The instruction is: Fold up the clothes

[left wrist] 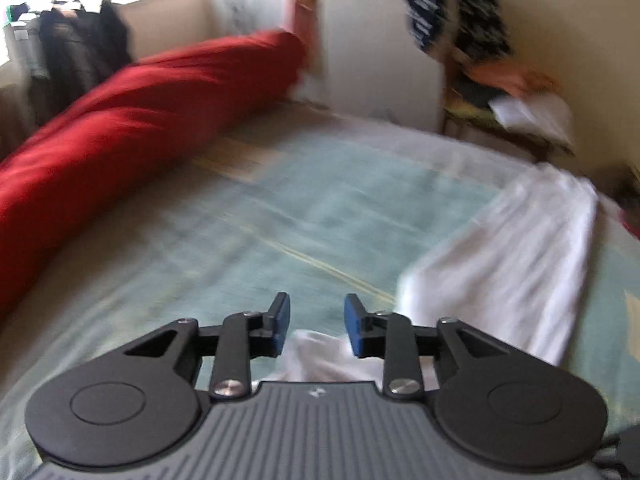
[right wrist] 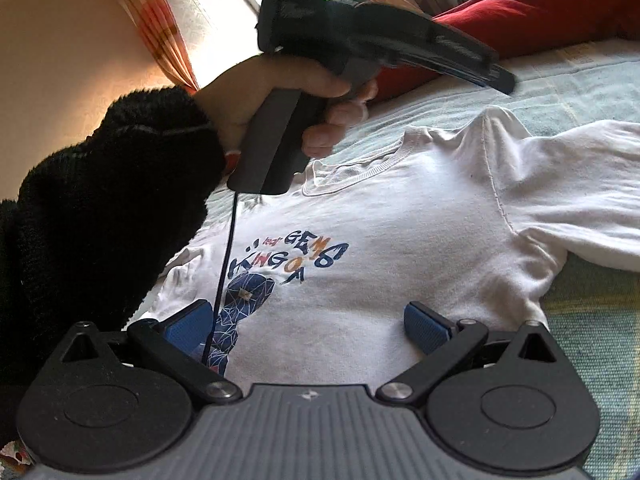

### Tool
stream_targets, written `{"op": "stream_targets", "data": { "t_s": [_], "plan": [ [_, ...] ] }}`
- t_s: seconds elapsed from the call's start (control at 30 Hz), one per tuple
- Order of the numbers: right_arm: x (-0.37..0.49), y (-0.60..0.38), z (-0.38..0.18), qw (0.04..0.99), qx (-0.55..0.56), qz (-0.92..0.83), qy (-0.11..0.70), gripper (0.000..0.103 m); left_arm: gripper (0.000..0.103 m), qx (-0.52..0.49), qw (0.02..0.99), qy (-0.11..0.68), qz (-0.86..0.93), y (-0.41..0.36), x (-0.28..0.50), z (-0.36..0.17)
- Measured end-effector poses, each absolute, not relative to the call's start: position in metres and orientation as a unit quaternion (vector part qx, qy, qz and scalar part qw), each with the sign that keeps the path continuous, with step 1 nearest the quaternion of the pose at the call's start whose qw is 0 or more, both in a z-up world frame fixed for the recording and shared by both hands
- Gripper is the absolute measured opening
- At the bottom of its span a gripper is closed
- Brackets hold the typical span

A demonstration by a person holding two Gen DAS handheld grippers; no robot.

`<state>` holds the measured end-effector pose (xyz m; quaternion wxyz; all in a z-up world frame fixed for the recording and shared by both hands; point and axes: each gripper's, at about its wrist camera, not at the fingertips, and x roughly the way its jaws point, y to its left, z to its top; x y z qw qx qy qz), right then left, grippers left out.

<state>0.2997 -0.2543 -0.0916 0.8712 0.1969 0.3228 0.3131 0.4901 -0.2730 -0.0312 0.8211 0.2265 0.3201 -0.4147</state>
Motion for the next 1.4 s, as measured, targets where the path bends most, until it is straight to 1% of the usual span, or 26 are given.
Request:
{"op": "stream_targets", "data": {
  "t_s": [0.17,0.23,0.3,0.33,0.37,0.4,0.43,0.47,0.57,0.67,0.73,0.8,0.83,0.9,1.03,1.07,1.13,1.23,1.33,1.4],
  "plan": [
    [0.300,-0.253,-0.092,0.871,0.197,0.313,0.323,0.103,0.034,0.278,0.796,0.315,-0.436,-0.285,0.484,-0.049],
    [0.300,-0.253,-0.092,0.871,0.197,0.313,0.323,0.103,0.038,0.295,0.780,0.327,-0.445,-0.288,0.485,-0.057],
    [0.300,-0.252,-0.092,0.872,0.197,0.313,0.323,0.103,0.037,0.297,0.774,0.337,-0.447,-0.287,0.484,-0.061],
    [0.300,-0.252,-0.092,0.872,0.196,0.313,0.323,0.103,0.035,0.293,0.773,0.342,-0.446,-0.286,0.484,-0.062],
    [0.300,-0.252,-0.093,0.872,0.196,0.313,0.323,0.103,0.030,0.290,0.773,0.346,-0.446,-0.285,0.482,-0.062],
    [0.300,-0.251,-0.093,0.872,0.196,0.313,0.323,0.103,0.014,0.294,0.772,0.342,-0.447,-0.285,0.479,-0.062],
    [0.300,-0.251,-0.093,0.872,0.196,0.313,0.323,0.103,0.005,0.297,0.773,0.339,-0.446,-0.285,0.476,-0.062],
    [0.300,-0.251,-0.092,0.872,0.195,0.313,0.322,0.103,0.003,0.295,0.779,0.336,-0.440,-0.285,0.473,-0.061],
    [0.299,-0.253,-0.091,0.873,0.193,0.312,0.322,0.103,0.003,0.252,0.832,0.313,-0.383,-0.276,0.479,-0.049],
    [0.297,-0.253,-0.091,0.874,0.190,0.311,0.322,0.103,0.004,0.206,0.859,0.308,-0.354,-0.266,0.487,-0.036],
    [0.297,-0.253,-0.090,0.874,0.189,0.311,0.322,0.103,0.010,0.176,0.859,0.305,-0.372,-0.261,0.484,-0.025],
    [0.297,-0.253,-0.090,0.874,0.189,0.310,0.323,0.103,0.029,0.160,0.850,0.310,-0.396,-0.259,0.476,-0.015],
    [0.297,-0.253,-0.089,0.874,0.190,0.310,0.323,0.103,0.032,0.155,0.846,0.311,-0.405,-0.258,0.472,-0.012],
    [0.295,-0.253,-0.086,0.875,0.187,0.307,0.325,0.103,0.043,0.147,0.841,0.310,-0.419,-0.253,0.461,-0.006],
    [0.287,-0.253,-0.074,0.885,0.180,0.299,0.309,0.103,0.047,0.142,0.846,0.338,-0.387,-0.240,0.450,-0.008],
    [0.285,-0.254,-0.071,0.884,0.182,0.304,0.305,0.103,0.049,0.141,0.843,0.347,-0.386,-0.239,0.451,-0.013],
    [0.282,-0.257,-0.067,0.881,0.185,0.312,0.303,0.103,0.051,0.134,0.834,0.373,-0.383,-0.241,0.460,-0.027],
    [0.280,-0.258,-0.063,0.880,0.185,0.320,0.298,0.103,0.051,0.115,0.840,0.404,-0.344,-0.248,0.485,-0.054],
    [0.281,-0.257,-0.064,0.882,0.179,0.311,0.305,0.103,0.051,0.062,0.859,0.403,-0.309,-0.243,0.510,-0.066],
    [0.281,-0.258,-0.064,0.884,0.173,0.301,0.312,0.103,0.050,0.021,0.869,0.405,-0.282,-0.237,0.521,-0.060]
  ]
}}
